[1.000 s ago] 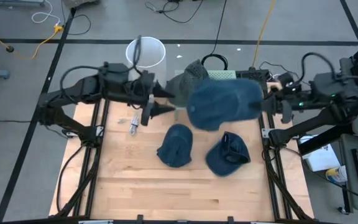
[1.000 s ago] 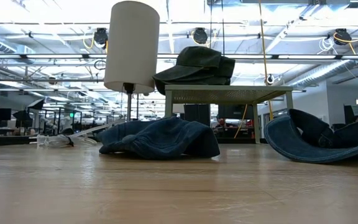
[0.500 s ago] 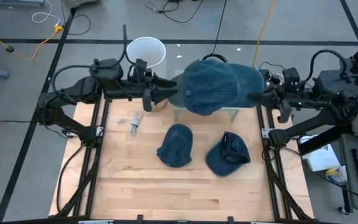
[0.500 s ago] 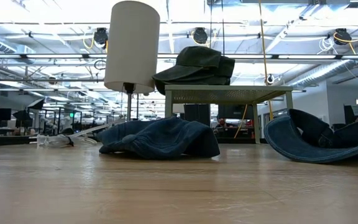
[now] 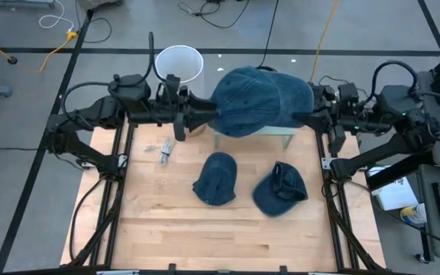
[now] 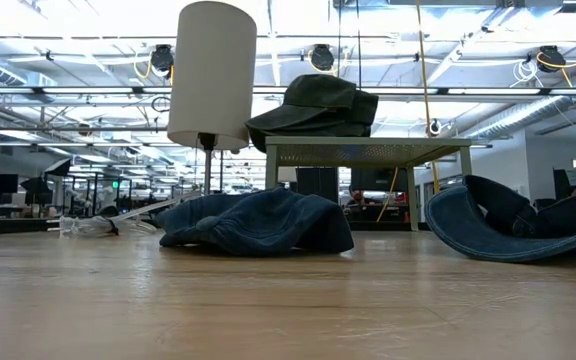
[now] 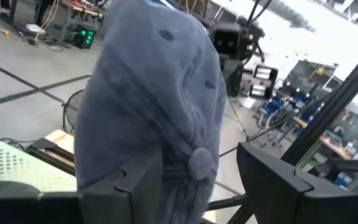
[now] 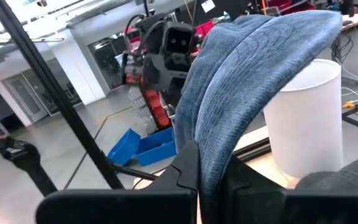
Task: Pick & Place hat
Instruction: Put the left blue cap on the shelf
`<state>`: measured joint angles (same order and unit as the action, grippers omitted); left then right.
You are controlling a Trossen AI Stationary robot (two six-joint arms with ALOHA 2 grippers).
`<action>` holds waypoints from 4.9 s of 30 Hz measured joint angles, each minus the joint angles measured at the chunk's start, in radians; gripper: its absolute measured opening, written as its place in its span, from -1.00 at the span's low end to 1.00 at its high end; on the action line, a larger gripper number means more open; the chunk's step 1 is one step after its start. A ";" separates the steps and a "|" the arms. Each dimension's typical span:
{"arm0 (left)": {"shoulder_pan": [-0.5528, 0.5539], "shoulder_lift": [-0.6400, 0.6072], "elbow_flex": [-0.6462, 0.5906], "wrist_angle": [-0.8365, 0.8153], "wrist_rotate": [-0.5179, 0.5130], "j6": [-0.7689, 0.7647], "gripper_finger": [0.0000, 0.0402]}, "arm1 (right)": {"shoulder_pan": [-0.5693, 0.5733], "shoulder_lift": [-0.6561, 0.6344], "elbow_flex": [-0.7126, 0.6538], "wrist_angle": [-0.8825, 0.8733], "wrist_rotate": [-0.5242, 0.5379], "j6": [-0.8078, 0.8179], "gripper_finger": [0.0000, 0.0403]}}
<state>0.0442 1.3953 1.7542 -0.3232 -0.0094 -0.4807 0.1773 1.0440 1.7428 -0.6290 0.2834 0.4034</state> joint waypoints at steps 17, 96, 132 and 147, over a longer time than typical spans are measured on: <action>0.002 0.028 0.001 -0.053 -0.044 0.019 -0.05 | -0.020 0.058 0.000 0.119 -0.086 -0.006 -0.98; 0.227 0.657 0.473 0.293 -0.143 -0.281 -0.86 | -0.020 -0.023 0.000 -0.199 0.032 -0.111 0.07; 0.286 0.789 0.472 0.090 0.137 -0.037 -0.86 | -0.018 -0.031 0.000 -0.131 -0.023 -0.410 0.07; 0.283 0.794 0.472 -0.026 -0.111 0.023 -0.86 | -0.019 -0.017 0.000 -0.131 -0.023 -0.427 0.07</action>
<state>0.3275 2.1893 2.2261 -0.3492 -0.1200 -0.4573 0.1585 1.0265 1.7428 -0.7601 0.2600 -0.0238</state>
